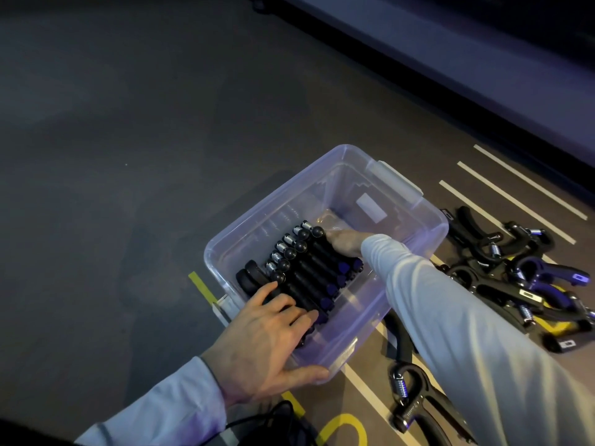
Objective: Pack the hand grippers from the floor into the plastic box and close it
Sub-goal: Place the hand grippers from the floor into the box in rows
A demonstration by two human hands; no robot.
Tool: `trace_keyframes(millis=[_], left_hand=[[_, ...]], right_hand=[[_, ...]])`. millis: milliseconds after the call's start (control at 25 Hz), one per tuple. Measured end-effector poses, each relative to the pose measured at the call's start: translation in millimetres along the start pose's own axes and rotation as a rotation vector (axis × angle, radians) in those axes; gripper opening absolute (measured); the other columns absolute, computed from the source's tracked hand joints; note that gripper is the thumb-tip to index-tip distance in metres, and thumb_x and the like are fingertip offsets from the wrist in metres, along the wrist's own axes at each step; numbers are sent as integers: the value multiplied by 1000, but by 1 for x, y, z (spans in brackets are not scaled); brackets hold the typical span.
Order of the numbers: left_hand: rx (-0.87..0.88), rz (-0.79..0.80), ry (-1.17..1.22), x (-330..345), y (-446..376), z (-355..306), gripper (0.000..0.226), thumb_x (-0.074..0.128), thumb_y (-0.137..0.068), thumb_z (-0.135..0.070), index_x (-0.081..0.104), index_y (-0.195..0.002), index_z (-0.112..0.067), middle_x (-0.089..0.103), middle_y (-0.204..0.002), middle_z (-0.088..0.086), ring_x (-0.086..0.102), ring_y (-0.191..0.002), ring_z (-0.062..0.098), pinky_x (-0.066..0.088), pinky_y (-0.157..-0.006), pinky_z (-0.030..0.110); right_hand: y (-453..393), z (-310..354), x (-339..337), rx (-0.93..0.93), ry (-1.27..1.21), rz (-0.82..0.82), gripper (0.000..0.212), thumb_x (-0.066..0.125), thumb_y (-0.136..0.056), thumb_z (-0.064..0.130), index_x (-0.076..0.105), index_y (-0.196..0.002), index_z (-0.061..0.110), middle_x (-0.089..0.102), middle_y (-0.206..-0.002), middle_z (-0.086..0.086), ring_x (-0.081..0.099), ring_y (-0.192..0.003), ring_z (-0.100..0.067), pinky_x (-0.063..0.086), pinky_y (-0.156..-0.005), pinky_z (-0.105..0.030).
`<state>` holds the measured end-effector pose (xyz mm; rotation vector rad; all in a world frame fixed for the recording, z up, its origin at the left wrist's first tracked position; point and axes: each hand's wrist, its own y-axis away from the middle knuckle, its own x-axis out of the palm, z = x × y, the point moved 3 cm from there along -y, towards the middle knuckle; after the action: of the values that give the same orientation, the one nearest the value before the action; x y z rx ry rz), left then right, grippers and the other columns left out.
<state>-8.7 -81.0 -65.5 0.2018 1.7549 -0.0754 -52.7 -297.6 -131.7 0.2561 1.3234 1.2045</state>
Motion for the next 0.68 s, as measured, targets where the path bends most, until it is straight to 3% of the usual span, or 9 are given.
trace_keyframes(millis=[120, 240, 360, 560, 680], left_hand=[[-1, -2, -6, 0, 1, -1, 77, 25, -84, -75, 63, -117, -17, 69, -99, -8, 60, -95, 16, 22, -102, 40], [-2, -19, -15, 0, 0, -2, 76, 25, -84, -74, 63, -116, -17, 69, -99, -7, 61, -94, 16, 23, -100, 39], [3, -40, -28, 1, 0, -2, 75, 26, -85, -73, 64, -115, -16, 69, -99, -7, 61, -93, 16, 25, -99, 39], [-8, -88, -73, 5, -1, -2, 78, 25, -83, -74, 64, -115, -15, 69, -102, -3, 62, -95, 18, 27, -100, 42], [-52, -103, -115, 0, -9, -7, 83, 16, -84, -74, 63, -118, -13, 67, -112, 3, 63, -101, 21, 39, -102, 47]], right_hand=[[3, 0, 1, -18, -46, 3, 44, 29, -99, 32, 35, -143, 30, 36, -151, -4, 38, -135, -24, 25, -115, -41], [10, 1, 0, 23, -14, -7, 46, 26, -101, 24, 27, -147, 26, 31, -153, -6, 32, -139, -24, 20, -115, -32], [16, 0, -1, 23, -3, -51, 47, 29, -100, 23, 26, -147, 21, 34, -151, -10, 36, -136, -27, 26, -110, -30], [44, 3, -14, -28, 40, -192, 59, 34, -100, 33, 14, -150, 9, 26, -154, -14, 31, -140, -29, 26, -111, -33], [79, 5, -29, -134, 82, -338, 66, 32, -99, 44, 10, -151, 11, 19, -157, -8, 23, -143, -27, 23, -114, -38]])
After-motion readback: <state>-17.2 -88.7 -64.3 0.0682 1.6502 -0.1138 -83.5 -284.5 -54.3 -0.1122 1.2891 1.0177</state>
